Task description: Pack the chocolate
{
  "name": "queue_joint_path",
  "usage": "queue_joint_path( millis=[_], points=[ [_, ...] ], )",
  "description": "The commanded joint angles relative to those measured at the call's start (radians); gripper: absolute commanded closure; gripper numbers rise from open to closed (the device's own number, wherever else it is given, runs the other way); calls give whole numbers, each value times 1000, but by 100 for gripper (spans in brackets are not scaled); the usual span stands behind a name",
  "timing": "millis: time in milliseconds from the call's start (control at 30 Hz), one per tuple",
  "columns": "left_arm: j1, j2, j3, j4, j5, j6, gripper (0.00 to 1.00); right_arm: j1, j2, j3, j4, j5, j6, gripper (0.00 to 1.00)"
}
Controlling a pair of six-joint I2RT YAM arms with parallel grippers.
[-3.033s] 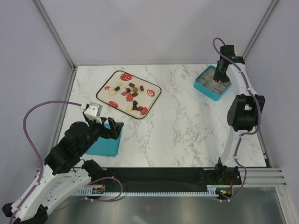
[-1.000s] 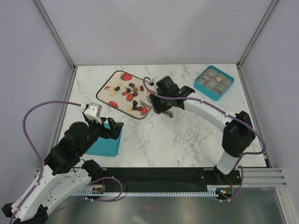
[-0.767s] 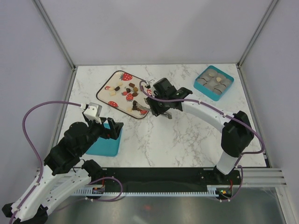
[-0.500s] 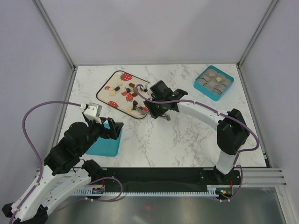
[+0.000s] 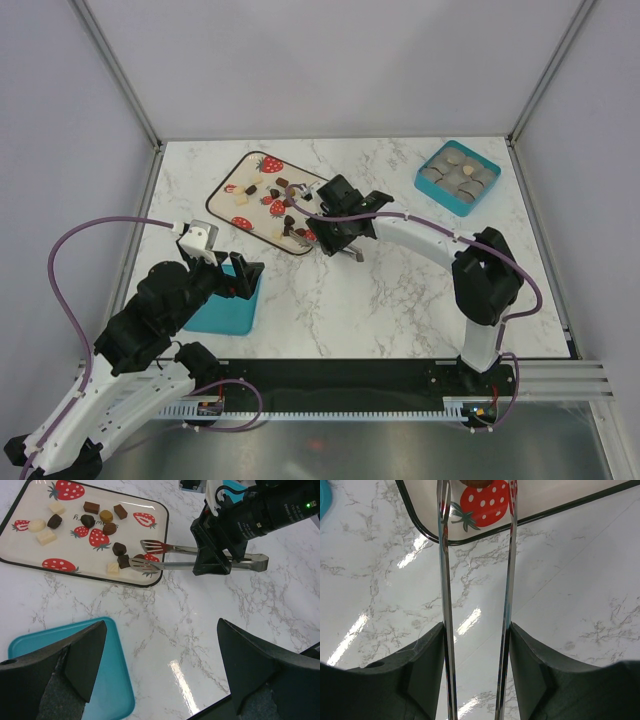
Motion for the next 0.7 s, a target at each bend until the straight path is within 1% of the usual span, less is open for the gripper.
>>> queue_joint_path(
  millis=[0, 667],
  points=[
    [-4, -3, -6, 18, -14, 36, 0, 8, 11, 52, 21, 13, -16, 41],
    [-4, -3, -6, 18, -13, 36, 0, 8, 20, 66, 6, 8, -29, 48]
  ],
)
